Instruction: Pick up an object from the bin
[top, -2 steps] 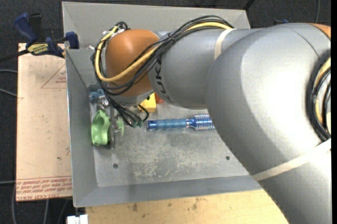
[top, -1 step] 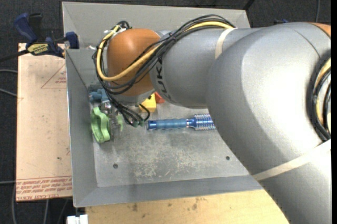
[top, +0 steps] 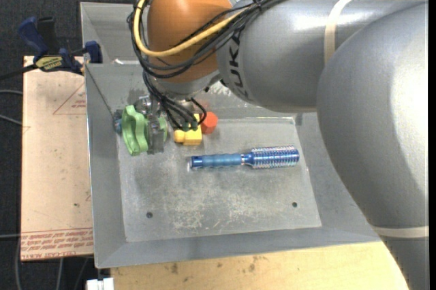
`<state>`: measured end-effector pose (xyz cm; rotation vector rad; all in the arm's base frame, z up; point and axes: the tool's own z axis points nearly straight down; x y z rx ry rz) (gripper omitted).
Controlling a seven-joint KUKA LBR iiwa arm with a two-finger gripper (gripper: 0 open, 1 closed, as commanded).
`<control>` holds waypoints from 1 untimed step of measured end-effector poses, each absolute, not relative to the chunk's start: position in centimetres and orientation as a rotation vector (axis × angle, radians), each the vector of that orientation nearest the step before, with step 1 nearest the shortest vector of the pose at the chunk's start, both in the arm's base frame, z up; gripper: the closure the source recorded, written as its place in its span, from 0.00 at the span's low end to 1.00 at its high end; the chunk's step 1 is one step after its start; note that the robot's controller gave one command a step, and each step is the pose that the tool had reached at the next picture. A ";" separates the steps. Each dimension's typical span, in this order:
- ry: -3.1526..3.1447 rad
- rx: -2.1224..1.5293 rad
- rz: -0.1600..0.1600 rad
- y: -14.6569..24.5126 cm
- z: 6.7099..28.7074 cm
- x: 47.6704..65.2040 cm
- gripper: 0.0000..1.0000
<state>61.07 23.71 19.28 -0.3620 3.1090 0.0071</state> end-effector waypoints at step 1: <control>3.111 -0.339 0.006 23.0 26.7 60.7 1.00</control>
Offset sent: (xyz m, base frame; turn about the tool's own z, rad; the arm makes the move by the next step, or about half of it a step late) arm -0.0053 -0.0083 0.0692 0.0172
